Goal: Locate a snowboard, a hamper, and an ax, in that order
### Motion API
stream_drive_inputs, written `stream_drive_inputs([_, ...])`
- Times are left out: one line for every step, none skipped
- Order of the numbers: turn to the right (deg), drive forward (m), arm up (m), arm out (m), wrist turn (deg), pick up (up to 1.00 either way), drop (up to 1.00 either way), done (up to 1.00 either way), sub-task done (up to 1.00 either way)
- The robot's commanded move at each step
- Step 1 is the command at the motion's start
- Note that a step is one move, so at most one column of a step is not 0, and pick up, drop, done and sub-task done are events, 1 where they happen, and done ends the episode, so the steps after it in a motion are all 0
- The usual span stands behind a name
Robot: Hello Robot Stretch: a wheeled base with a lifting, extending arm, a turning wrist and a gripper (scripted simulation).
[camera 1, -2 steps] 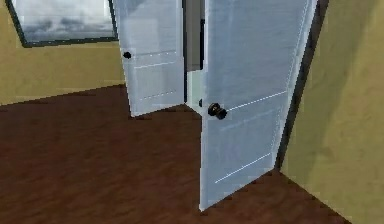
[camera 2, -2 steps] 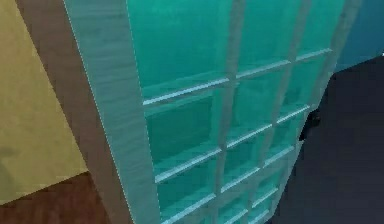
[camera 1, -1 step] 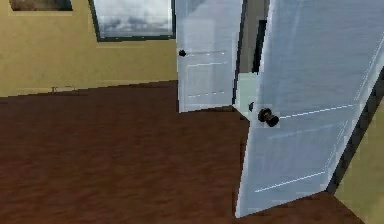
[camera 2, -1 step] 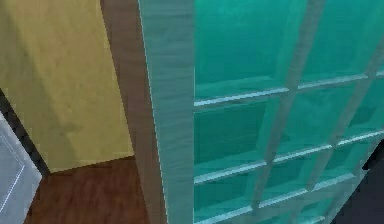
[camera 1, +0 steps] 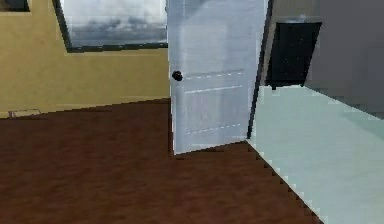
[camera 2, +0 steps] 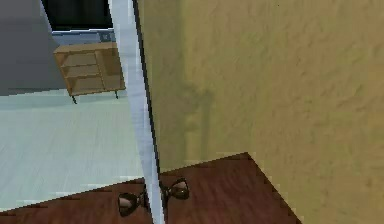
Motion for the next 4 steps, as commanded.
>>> stream_drive_inputs([-9.0,0.0,0.0,0.0,0.0,0.0,0.0,0.0,0.0])
stream_drive_inputs([0.0,0.15,0.0,0.0,0.0,0.0,0.0,0.0,0.0])
stream_drive_inputs([0.0,0.5,0.0,0.0,0.0,0.0,0.0,0.0,0.0])
stream_drive_inputs([45.0,0.0,0.0,0.0,0.0,0.0,0.0,0.0,0.0])
